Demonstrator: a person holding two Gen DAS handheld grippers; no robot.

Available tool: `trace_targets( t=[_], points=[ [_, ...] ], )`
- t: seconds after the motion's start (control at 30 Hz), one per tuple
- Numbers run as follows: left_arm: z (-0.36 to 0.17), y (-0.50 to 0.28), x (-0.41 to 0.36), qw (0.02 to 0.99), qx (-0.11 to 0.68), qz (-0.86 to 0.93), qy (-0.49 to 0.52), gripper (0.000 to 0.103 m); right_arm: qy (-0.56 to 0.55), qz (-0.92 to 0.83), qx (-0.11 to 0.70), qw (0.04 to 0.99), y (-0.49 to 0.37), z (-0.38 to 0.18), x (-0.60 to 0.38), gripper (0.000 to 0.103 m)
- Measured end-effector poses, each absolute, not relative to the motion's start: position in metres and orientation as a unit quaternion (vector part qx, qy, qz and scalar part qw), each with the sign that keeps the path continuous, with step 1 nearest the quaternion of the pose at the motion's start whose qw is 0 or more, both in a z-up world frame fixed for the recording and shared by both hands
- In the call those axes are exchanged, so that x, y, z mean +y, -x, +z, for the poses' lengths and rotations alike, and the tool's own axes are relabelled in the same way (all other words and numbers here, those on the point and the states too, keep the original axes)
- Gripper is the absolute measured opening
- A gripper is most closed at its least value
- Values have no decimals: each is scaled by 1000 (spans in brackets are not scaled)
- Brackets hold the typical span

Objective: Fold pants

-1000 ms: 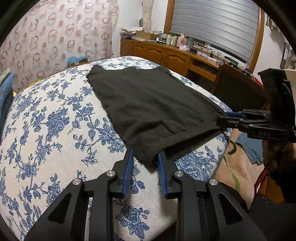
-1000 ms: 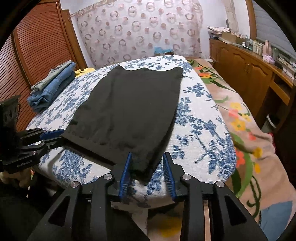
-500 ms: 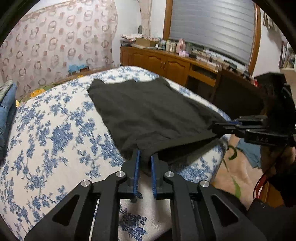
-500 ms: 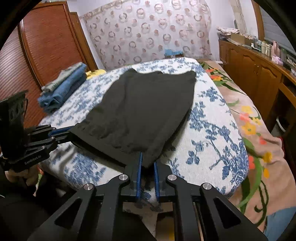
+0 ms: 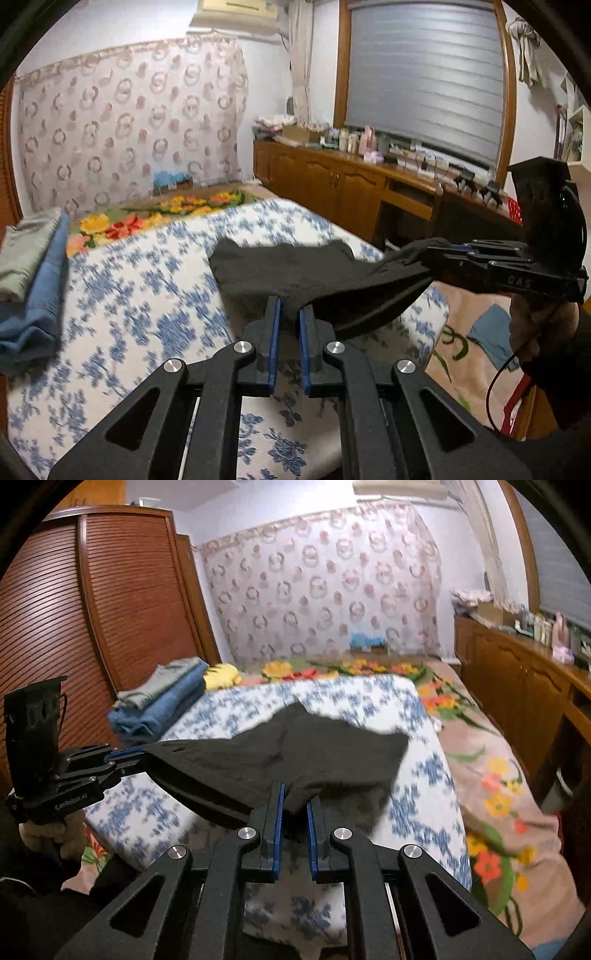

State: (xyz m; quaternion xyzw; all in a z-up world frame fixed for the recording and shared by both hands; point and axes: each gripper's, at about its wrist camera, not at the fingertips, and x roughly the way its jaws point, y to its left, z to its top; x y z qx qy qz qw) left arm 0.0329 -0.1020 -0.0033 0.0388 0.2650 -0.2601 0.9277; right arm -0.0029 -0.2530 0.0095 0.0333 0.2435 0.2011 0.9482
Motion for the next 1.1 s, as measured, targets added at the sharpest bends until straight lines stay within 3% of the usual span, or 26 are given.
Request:
trace_targets(
  t=[0.6, 1.1],
  points=[
    [56, -3, -31, 961, 175, -213, -4, 9, 14, 272, 171, 947, -7, 49, -209, 10],
    [-17, -67, -16, 941, 277, -192, 14, 9, 0, 284, 272, 919, -91, -4, -201, 10]
  ],
)
